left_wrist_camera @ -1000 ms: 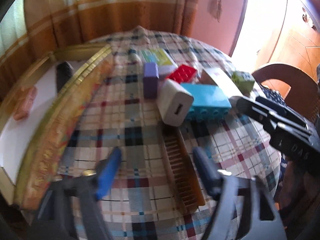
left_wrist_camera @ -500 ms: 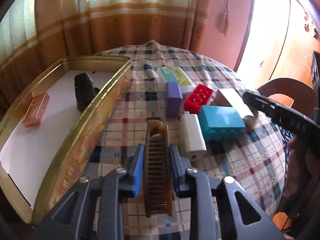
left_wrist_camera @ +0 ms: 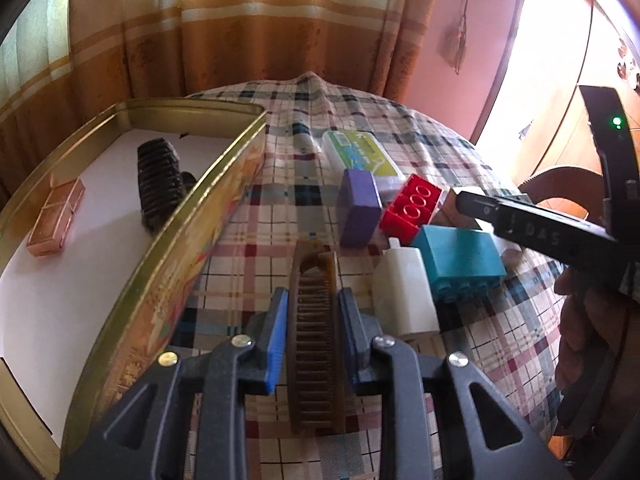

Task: Organize rigid objects
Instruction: 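Grasp the white 'The Oriental Club' box with the right tool while the left tool holds the comb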

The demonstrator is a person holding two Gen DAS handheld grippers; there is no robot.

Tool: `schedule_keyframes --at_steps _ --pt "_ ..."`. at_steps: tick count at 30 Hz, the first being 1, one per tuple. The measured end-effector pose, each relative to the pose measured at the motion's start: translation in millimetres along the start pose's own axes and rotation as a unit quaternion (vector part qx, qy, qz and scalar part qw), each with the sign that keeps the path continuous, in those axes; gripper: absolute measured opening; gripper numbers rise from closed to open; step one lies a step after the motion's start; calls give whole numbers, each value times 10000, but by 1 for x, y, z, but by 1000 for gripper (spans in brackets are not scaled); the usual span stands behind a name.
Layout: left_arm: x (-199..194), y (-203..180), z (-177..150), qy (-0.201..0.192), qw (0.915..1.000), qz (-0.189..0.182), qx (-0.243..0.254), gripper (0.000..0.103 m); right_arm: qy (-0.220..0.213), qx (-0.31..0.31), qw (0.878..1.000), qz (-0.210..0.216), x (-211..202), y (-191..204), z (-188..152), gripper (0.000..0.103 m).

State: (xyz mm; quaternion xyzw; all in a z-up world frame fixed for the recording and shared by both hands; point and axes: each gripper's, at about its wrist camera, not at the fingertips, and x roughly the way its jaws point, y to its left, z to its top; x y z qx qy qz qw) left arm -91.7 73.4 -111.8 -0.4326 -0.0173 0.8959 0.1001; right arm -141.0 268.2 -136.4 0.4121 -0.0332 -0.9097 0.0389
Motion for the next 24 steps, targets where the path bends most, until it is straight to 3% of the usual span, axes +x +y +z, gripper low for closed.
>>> schedule_keyframes --at_steps 7,14,24 --pt "-1 -1 0 -34 10000 2 14 23 290 -266 9992 -26 14 14 -2 49" --pt "-2 -1 -1 -40 10000 -8 4 23 256 82 9995 191 13 0 -3 45" --pt "-15 -15 -10 -447 9986 58 295 23 -497 162 9981 322 -13 -1 -5 43"
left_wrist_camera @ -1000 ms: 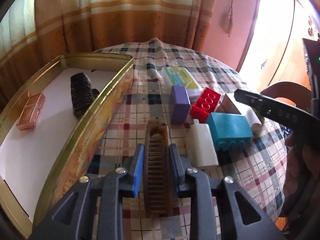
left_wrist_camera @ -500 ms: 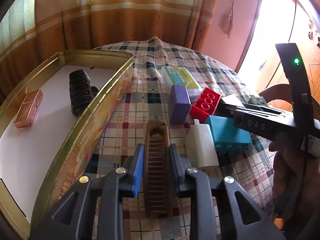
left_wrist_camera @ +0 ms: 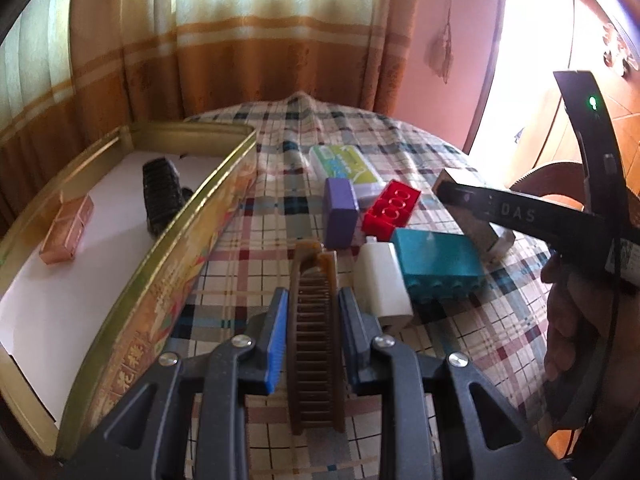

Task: Organize rigid objects
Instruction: 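Grasp the white 'The Oriental Club' box with the right tool while the left tool holds the comb, then lift the comb with the left tool while the right tool lifts the white box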

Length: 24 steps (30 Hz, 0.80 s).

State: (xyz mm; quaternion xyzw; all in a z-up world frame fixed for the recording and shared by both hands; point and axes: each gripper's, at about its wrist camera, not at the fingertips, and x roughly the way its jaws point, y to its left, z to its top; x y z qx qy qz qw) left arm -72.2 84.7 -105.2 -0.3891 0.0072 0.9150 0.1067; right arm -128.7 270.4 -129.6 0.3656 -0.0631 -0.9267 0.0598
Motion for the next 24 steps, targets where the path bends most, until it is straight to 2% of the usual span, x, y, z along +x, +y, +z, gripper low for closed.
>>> schedule_keyframes --at_steps 10,24 --pt "-13 10 -1 -372 9988 -154 -283 23 -530 -378 9979 -71 -19 18 -1 43" --pt "-27 14 -6 -751 9963 -157 -385 23 -834 -505 9952 28 -25 24 -3 43"
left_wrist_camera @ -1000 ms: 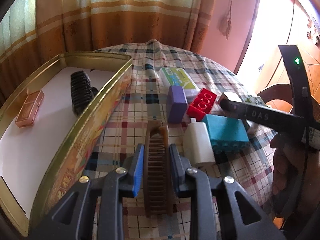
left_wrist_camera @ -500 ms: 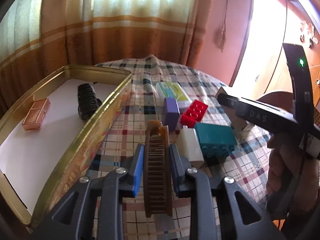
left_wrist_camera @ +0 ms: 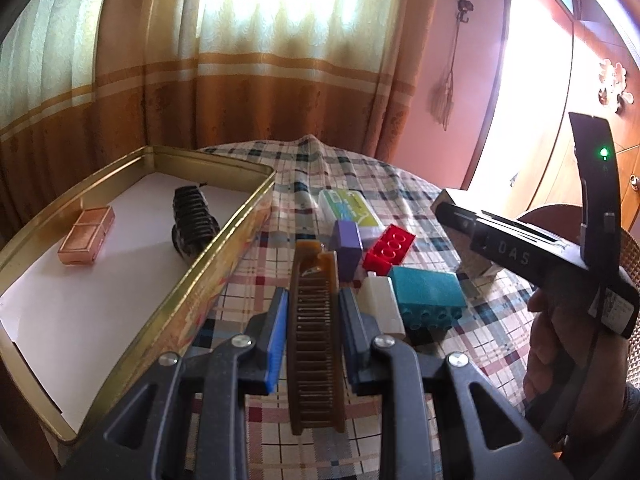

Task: Organize rigid objects
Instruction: 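Lift the comb with the left tool while the right tool lifts the white box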

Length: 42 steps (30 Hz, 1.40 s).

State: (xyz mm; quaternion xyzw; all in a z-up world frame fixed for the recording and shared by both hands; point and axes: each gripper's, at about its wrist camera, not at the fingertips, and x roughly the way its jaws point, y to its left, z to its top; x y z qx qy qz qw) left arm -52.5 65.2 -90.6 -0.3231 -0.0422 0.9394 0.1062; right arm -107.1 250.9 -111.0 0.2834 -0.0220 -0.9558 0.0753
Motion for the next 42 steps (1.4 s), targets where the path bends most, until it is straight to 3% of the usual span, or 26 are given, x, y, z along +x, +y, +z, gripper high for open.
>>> schedule_keyframes --at_steps 42 --pt "-19 -7 -6 -501 9984 110 253 23 -606 -329 9976 66 -22 15 0 43"
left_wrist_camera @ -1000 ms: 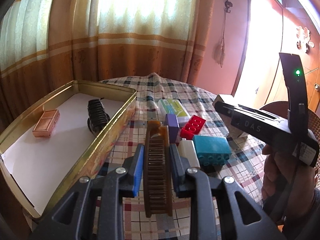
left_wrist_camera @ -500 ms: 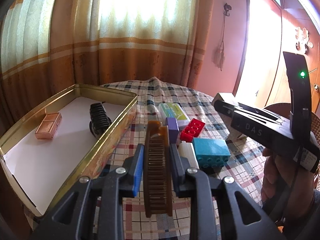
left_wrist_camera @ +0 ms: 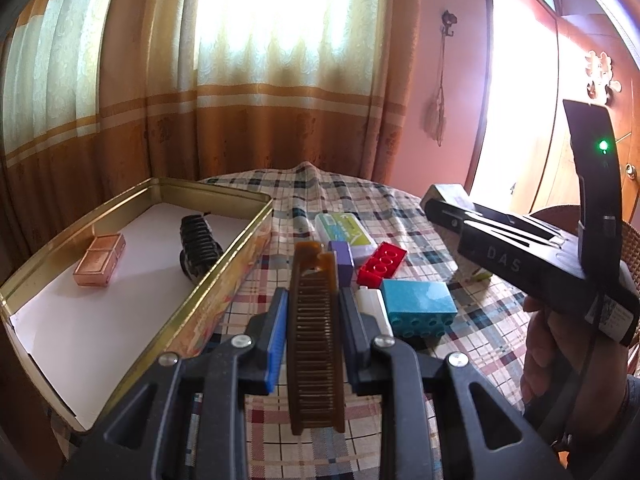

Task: Organize rigid objects
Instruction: 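Lift the comb with the left tool while the right tool lifts the white box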

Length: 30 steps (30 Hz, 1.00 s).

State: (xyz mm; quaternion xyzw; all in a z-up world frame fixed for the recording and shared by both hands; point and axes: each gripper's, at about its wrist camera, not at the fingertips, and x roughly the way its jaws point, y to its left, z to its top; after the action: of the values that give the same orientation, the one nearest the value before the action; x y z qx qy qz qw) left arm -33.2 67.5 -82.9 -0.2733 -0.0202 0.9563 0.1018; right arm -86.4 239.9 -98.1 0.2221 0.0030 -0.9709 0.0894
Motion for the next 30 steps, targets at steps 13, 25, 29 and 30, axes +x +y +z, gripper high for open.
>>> schedule_keyframes --at_steps 13,25,29,30 --pt "-2 -4 -1 -103 9999 20 98 23 -165 -68 9998 0 -6 2 0 43" --pt "-7 -4 -1 -240 9996 36 150 23 -233 -83 9997 15 -8 3 0 43" --pt "-8 -3 0 -292 9994 69 153 23 -243 -91 9997 15 -8 3 0 43" --pt "-9 -3 0 -303 9994 79 151 23 -251 -93 9996 15 -8 3 0 43"
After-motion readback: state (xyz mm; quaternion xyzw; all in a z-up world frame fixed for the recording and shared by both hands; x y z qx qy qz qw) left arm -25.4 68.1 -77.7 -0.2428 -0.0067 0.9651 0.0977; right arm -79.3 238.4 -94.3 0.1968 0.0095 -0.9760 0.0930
